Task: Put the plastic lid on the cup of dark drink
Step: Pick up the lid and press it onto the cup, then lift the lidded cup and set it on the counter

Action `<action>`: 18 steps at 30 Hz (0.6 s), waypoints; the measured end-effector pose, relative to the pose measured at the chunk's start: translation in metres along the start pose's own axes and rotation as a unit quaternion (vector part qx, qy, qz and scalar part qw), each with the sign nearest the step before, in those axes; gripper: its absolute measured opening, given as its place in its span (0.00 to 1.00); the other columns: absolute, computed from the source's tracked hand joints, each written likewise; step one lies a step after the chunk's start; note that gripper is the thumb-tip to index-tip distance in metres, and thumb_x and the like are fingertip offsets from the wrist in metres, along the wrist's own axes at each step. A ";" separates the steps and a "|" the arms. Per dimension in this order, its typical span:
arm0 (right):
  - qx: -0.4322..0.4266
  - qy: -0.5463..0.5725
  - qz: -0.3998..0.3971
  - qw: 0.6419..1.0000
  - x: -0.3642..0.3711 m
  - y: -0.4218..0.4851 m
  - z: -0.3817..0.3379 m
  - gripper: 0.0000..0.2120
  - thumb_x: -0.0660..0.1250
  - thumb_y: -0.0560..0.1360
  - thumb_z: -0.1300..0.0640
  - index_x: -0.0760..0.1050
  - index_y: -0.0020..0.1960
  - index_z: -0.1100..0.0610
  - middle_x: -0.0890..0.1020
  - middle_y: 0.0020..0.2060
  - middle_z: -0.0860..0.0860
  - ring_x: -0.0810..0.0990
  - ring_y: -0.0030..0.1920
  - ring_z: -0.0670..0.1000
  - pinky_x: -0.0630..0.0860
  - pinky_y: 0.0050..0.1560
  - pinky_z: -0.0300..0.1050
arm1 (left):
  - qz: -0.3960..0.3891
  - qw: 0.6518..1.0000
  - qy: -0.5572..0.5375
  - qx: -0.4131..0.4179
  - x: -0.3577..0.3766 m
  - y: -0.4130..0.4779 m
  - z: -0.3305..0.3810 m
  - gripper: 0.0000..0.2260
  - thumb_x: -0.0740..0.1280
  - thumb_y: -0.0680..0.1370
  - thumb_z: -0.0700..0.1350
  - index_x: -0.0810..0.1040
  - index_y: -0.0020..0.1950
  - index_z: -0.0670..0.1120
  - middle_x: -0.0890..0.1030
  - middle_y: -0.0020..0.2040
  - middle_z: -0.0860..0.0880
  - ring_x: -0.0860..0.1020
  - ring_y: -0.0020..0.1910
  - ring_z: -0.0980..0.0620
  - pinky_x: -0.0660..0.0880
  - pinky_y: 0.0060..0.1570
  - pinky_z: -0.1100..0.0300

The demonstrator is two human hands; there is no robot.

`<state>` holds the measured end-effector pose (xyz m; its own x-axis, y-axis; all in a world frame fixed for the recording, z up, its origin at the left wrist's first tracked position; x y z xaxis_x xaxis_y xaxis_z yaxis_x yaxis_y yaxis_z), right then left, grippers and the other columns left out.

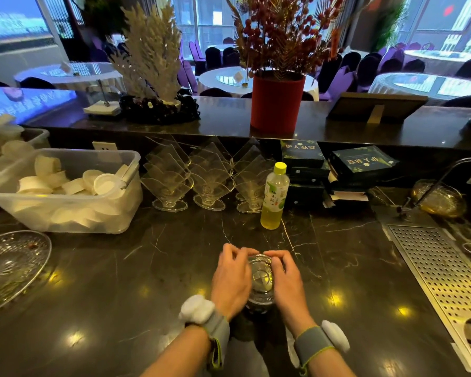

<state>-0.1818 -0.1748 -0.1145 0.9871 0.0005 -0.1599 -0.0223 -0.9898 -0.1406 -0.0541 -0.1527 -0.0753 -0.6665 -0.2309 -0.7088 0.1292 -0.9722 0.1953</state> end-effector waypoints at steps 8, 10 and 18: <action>0.054 0.160 -0.029 0.985 0.006 0.004 0.016 0.10 0.57 0.78 0.60 0.78 0.48 0.56 0.83 0.47 0.57 0.81 0.48 0.54 0.76 0.48 0.48 | -0.009 0.977 0.191 0.092 0.026 -0.018 0.019 0.22 0.53 0.77 0.50 0.69 0.68 0.44 0.77 0.65 0.47 0.73 0.66 0.51 0.69 0.65 0.52; 0.053 0.180 -0.029 0.982 0.006 0.001 0.016 0.10 0.58 0.78 0.60 0.78 0.47 0.58 0.83 0.45 0.57 0.81 0.46 0.54 0.76 0.46 0.48 | -0.015 0.982 0.166 0.094 0.026 -0.019 0.020 0.22 0.51 0.77 0.49 0.68 0.68 0.43 0.76 0.66 0.46 0.71 0.67 0.51 0.65 0.68 0.52; 0.042 0.130 -0.018 0.990 0.000 -0.006 0.012 0.17 0.52 0.80 0.48 0.78 0.53 0.52 0.82 0.50 0.55 0.81 0.51 0.54 0.78 0.51 0.51 | -0.059 0.976 -0.199 -0.065 0.002 -0.016 -0.002 0.16 0.56 0.80 0.47 0.64 0.69 0.50 0.69 0.64 0.55 0.68 0.64 0.58 0.66 0.63 0.65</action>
<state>-0.1835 -0.1672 -0.1253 0.9947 -0.0110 0.1018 0.0122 -0.9745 -0.2241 -0.0564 -0.1381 -0.0811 -0.9110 -0.1094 -0.3976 0.1095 -0.9937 0.0224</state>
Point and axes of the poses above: each hand's wrist, its own y-axis towards the middle knuckle, its own x-axis out of the palm, z = x × y, the point moved 9 cm from there along y, towards the middle knuckle
